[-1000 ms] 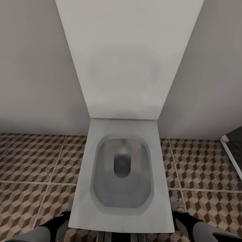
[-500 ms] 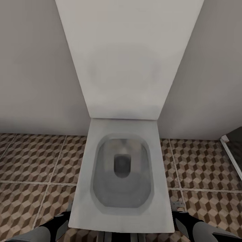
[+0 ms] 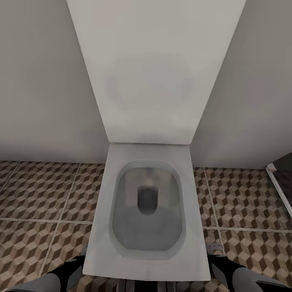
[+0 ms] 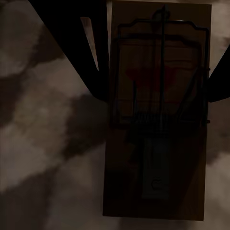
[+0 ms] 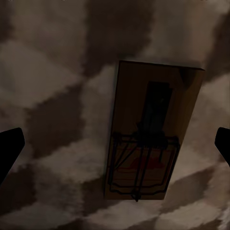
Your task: Take the four mousetraps from the cabinet in the bathroom and place them on the bathroom floor. Make sure all four end up on the same floor surface, and ensure that at least two of them are either under or directly next to the same bathroom sink.
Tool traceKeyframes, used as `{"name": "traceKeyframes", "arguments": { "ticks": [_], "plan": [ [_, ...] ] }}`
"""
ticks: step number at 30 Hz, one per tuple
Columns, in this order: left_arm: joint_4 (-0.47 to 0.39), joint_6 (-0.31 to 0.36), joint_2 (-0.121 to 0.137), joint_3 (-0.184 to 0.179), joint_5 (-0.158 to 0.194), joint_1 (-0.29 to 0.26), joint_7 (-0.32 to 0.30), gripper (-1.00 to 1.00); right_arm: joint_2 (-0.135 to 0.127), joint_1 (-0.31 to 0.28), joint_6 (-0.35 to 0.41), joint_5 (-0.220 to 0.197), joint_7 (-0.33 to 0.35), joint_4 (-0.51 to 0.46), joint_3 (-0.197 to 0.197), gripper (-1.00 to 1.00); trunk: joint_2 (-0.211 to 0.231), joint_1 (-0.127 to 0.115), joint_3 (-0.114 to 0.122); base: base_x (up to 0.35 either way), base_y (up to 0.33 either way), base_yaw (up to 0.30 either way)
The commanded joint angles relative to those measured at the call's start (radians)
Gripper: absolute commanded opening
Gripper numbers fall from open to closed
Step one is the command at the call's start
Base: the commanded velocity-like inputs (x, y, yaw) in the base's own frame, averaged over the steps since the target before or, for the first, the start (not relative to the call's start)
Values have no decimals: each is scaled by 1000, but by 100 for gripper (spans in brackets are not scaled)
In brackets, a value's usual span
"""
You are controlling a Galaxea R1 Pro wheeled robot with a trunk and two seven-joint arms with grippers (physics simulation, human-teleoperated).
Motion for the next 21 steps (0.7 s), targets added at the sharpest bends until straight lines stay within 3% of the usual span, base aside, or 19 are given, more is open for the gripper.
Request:
{"name": "traceKeyframes", "arguments": {
  "ticks": [1, 21],
  "plan": [
    [0, 0, 0, -8, 7, 0, -3, 100, -1, -1, 2, 10, 1, 1, -8, 100, 0, 0, -1, 0, 0, 0],
    [0, -5, 0, -9, 5, 0, -3, 100, -1, -1, 2, 10, 1, 1, -8, 100, 0, 0, -1, 0, 0, 0]
  ]
}}
